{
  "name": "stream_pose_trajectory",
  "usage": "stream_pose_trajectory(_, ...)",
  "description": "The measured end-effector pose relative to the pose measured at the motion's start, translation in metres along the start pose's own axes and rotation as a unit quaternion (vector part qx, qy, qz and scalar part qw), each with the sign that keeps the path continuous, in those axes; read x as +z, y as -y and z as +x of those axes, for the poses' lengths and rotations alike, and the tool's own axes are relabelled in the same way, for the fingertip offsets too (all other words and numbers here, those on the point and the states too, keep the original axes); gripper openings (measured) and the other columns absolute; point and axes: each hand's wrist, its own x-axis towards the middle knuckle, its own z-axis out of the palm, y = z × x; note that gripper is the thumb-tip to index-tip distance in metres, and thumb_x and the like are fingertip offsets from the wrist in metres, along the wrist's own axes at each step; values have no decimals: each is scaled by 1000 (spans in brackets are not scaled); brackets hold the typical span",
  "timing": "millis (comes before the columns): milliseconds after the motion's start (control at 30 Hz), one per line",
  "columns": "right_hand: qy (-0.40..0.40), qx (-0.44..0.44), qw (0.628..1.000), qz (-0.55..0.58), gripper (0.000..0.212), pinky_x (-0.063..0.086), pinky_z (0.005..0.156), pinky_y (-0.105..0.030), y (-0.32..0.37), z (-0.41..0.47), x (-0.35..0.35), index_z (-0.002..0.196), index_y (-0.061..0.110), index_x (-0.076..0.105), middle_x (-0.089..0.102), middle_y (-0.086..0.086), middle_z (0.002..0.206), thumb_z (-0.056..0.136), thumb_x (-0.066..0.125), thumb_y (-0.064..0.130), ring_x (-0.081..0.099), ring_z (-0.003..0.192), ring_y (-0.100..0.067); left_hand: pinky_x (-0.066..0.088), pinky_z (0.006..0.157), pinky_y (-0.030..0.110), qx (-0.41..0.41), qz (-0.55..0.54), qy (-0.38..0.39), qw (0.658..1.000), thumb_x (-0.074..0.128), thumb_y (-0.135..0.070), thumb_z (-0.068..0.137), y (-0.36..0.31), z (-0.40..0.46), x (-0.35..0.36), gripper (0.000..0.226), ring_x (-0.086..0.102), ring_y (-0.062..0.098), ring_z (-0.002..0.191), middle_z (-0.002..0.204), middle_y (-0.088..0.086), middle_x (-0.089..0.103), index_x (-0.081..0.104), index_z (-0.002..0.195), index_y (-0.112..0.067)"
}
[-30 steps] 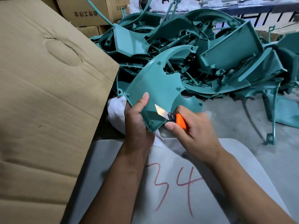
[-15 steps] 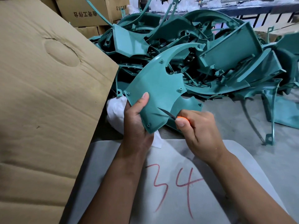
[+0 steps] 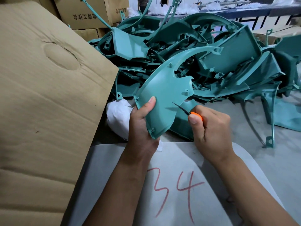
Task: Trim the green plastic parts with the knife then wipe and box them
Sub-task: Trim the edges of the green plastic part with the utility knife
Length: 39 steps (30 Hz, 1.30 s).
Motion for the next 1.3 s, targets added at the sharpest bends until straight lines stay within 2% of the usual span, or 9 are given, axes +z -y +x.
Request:
stream_pose_trajectory(100,-11,-11,1000,-7,42,27,58,-9,0,0,-1,79,28,33,25,23,65,111,28,56,36,60,7,59,91,36,-12,9,15,1000,67,-25,87,3,1,0,57,67,29,120,133,19,67,58,139,-3)
stream_pose_trajectory(267,-32,14,999,-5,57,29,54,-15,-5,0,-2,69,20,40,35,14,60,111,25,56,37,54,-5,59,84,36,-12,-13,1,1000,69,-20,85,2,6,0,43,72,27,110,123,14,73,69,127,-9)
stream_pose_trajectory(433,-131,189,972,43,67,42,47,-55,-36,4,-25,67,13,55,57,-10,61,111,27,56,56,52,-32,60,72,29,32,-33,66,997,58,-9,92,-13,10,-12,25,77,21,91,101,9,78,82,99,-11)
stream_pose_trajectory(500,-131,214,964,86,65,43,46,-53,-40,2,-30,65,20,53,57,-8,60,109,29,61,56,51,-33,60,74,30,40,-29,81,995,58,-9,92,-19,11,-13,25,76,23,95,106,12,77,79,105,-7)
stream_pose_trajectory(633,-49,133,980,139,55,42,40,-38,-25,3,-21,74,19,60,58,2,60,113,33,48,58,46,-18,60,76,28,15,28,102,994,61,-14,92,-22,11,-14,29,75,20,99,110,9,77,67,120,-7)
stream_pose_trajectory(800,14,95,986,135,44,42,53,-43,-2,2,-6,85,18,54,56,3,70,113,30,42,57,61,-21,59,61,23,-85,30,100,991,60,-22,87,-21,10,-12,34,76,16,76,95,5,78,64,119,-10)
stream_pose_trajectory(967,22,89,987,134,37,34,50,-37,13,3,-6,84,32,43,46,0,64,110,27,54,47,56,-22,48,46,17,-143,20,114,983,59,-23,89,-12,11,-8,44,63,13,56,92,8,66,53,129,-5)
stream_pose_trajectory(1167,22,89,991,98,56,36,49,-44,19,4,-5,82,12,49,50,-6,61,109,29,56,48,54,-27,38,37,13,-214,-18,152,965,51,-21,93,-8,9,-7,14,46,5,44,68,-1,52,55,96,-8)
stream_pose_trajectory(1300,19,95,989,115,55,35,48,-35,19,3,-4,81,7,53,51,-4,63,110,33,48,47,53,-21,36,35,11,-262,-50,154,952,43,-20,97,-3,8,-4,15,45,3,42,62,-1,48,49,103,-7)
